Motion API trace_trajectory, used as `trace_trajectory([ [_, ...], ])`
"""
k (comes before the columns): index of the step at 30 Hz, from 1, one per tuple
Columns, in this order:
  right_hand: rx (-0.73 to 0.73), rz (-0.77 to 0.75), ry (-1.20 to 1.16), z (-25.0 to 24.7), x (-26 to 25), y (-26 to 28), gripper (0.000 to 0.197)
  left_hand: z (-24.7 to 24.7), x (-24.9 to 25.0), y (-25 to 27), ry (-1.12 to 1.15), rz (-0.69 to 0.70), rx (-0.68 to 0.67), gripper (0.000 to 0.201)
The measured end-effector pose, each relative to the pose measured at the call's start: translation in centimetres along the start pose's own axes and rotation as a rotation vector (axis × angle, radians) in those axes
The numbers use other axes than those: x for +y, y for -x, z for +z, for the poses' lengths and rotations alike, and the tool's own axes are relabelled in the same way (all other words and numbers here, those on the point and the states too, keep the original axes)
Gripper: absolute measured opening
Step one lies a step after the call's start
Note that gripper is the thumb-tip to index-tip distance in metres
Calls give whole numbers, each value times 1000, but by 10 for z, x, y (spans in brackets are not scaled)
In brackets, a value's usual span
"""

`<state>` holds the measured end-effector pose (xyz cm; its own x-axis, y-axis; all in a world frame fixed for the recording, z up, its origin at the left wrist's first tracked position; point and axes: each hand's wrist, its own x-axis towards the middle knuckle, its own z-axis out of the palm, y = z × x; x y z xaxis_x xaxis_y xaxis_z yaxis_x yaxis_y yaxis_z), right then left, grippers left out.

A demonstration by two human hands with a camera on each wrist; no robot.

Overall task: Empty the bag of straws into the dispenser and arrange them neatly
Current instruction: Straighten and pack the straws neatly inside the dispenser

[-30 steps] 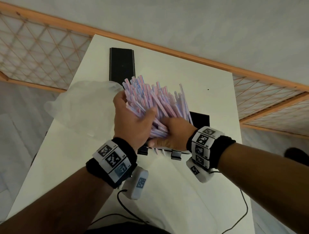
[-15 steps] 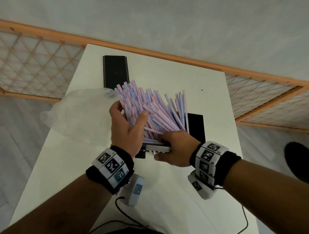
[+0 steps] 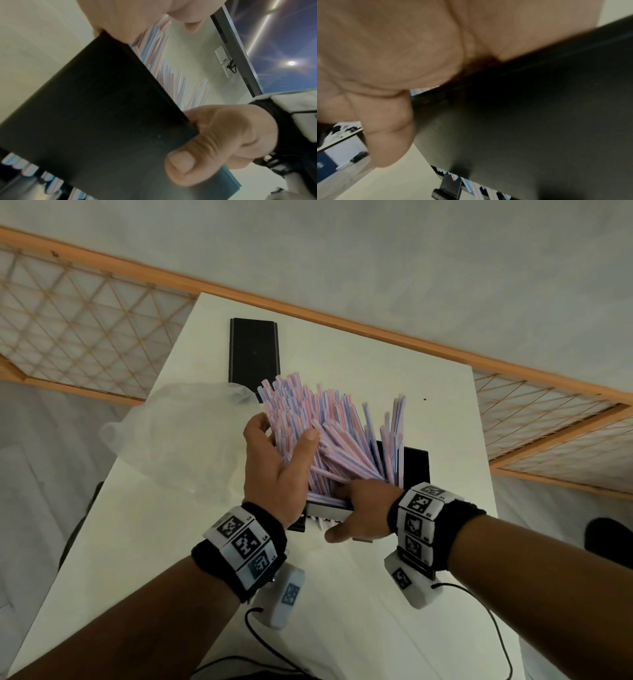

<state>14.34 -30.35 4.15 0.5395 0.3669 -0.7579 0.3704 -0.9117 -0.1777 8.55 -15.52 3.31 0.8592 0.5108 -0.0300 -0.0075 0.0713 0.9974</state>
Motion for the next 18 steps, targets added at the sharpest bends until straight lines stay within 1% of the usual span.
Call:
trace_trajectory([
  [2, -20, -20, -66, -6, -2, 3, 49, 0, 0, 0, -6, 2, 1, 63],
  [3, -27, -19, -77, -7, -1, 3, 50, 0, 0, 0, -9, 5, 0, 63],
  [6, -46, -12, -49, -5, -3, 1, 53, 0, 0, 0, -25, -4, -2, 67],
  [8, -52, -26, -57, -4, -3, -1, 48, 0, -1, 0, -24, -19, -2, 64],
  [10, -29, -43, -57, -5, -3, 0, 43, 0, -1, 0, -35, -32, -5, 68],
  [14, 26, -86, -23, -4, -7, -1, 54, 0, -4, 0, -59, -60, -13, 75],
  [15, 35, -90, -33, -5, -7, -2, 54, 0, -4, 0, -68, -68, -10, 76],
  [18, 77, -101, -107, -9, -8, 2, 33, -3, -1, 0, -43, -88, 26, 80],
])
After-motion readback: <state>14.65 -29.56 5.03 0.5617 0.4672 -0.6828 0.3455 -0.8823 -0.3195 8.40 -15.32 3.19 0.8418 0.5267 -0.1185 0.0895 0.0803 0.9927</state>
